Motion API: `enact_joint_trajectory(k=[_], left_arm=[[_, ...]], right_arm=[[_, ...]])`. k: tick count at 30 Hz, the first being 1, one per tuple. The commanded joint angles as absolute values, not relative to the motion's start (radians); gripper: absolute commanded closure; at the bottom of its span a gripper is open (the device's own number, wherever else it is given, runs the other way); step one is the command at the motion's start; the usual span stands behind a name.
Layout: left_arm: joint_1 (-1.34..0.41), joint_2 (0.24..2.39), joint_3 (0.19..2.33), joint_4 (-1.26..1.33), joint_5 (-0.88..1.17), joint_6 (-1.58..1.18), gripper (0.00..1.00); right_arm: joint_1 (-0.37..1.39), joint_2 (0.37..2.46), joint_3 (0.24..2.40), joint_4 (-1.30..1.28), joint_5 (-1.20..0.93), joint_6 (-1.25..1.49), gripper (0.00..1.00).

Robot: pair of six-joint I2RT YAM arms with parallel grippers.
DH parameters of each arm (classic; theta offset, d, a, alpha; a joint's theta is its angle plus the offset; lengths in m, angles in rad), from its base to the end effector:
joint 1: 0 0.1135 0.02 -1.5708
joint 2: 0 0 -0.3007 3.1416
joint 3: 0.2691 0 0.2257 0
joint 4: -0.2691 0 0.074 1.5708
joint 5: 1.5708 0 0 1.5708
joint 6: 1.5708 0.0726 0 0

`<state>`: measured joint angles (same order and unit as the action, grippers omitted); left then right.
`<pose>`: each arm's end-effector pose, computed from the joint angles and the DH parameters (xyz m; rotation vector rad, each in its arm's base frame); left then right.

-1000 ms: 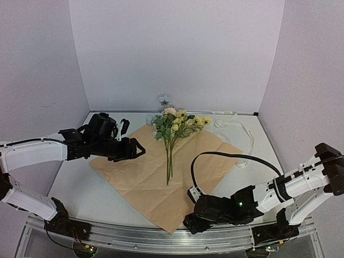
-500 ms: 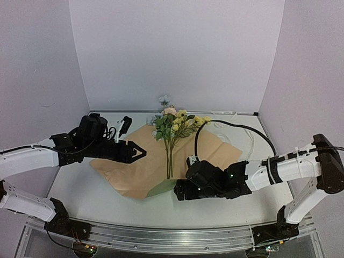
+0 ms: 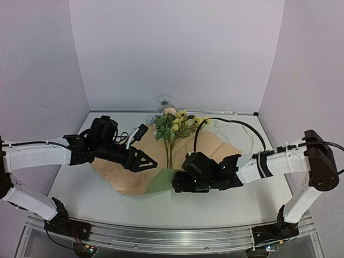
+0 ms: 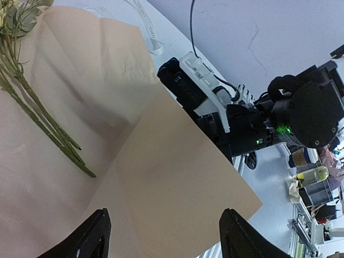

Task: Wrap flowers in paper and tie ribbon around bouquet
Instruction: Pick up the bottom corner of the flattened wrapping paper from the center of the board.

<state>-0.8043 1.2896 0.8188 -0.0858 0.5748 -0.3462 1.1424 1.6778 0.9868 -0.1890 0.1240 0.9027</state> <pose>0.1604 -0.2235 0.2859 0.8806 2.1312 -1.2521 0.1540 0.3156 0.2075 -0.2521 2.5777 0.7114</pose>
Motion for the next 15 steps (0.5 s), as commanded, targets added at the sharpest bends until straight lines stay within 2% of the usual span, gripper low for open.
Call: enact_joint_trajectory(k=[1, 8, 15], left_arm=[[-0.807, 1.263, 0.835, -0.008, 0.657, -0.324, 0.26], [-0.812, 1.264, 0.831, -0.020, 0.678, -0.315, 0.22], [-0.837, 1.283, 0.859, -0.060, 0.666, -0.297, 0.27]], right_arm=[[1.127, 1.694, 1.025, -0.193, 0.117, 0.912, 0.16], [1.109, 1.697, 1.032, -0.193, 0.107, 0.913, 0.16], [1.097, 1.709, 1.040, -0.193, 0.096, 0.915, 0.17]])
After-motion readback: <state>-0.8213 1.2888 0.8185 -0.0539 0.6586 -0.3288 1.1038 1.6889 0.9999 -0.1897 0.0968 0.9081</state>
